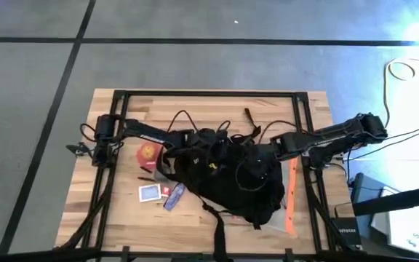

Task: Unpack backpack
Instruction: Open the black backpack

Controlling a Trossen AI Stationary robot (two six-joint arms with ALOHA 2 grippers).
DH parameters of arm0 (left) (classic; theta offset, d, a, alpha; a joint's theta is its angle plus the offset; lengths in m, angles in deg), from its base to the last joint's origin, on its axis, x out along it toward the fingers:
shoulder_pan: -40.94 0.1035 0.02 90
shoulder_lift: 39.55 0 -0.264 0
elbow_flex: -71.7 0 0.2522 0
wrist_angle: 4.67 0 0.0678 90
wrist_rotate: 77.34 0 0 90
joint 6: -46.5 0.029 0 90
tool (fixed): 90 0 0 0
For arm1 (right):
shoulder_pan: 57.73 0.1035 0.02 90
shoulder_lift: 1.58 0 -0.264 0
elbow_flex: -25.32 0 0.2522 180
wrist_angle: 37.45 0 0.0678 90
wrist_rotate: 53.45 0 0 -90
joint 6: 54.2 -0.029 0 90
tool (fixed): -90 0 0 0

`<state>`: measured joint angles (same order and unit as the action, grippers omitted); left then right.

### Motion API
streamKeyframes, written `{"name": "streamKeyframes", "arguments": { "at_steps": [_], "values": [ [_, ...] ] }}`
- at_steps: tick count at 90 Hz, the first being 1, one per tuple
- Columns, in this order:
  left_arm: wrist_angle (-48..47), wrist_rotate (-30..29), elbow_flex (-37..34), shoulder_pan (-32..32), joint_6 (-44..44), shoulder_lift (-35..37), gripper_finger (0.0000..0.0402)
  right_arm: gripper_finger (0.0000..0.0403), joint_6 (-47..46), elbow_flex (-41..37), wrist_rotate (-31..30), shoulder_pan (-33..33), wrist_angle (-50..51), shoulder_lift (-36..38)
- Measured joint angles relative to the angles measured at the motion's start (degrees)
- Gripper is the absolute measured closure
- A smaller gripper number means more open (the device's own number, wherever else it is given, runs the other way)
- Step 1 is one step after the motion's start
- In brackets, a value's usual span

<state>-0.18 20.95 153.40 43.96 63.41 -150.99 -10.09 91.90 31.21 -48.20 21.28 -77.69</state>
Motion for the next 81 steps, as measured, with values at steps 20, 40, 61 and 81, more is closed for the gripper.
{"name": "streamKeyframes", "arguments": {
  "at_steps": [20, 40, 61, 81],
  "values": [
    [-2.0, 0.3, 0.0, 0.8, -2.9, 0.0, 0.0080, 0.0403, 16.0, 2.3, -4.3, -0.3, 0.7, -4.7],
    [-3.1, 2.6, 0.0, 0.7, -2.0, -0.2, 0.0080, 0.0403, 17.9, 5.3, -4.4, -1.1, 0.3, -5.6],
    [-4.5, -2.7, 0.0, 0.9, -0.8, -0.3, 0.0088, 0.0403, 17.6, 6.4, -4.3, -0.9, 0.3, -5.6],
    [-4.1, -3.8, 0.0, -0.4, -0.1, -0.2, 0.0089, 0.0403, 16.7, 6.4, -4.2, -0.9, 0.7, -5.6]
  ]
}}
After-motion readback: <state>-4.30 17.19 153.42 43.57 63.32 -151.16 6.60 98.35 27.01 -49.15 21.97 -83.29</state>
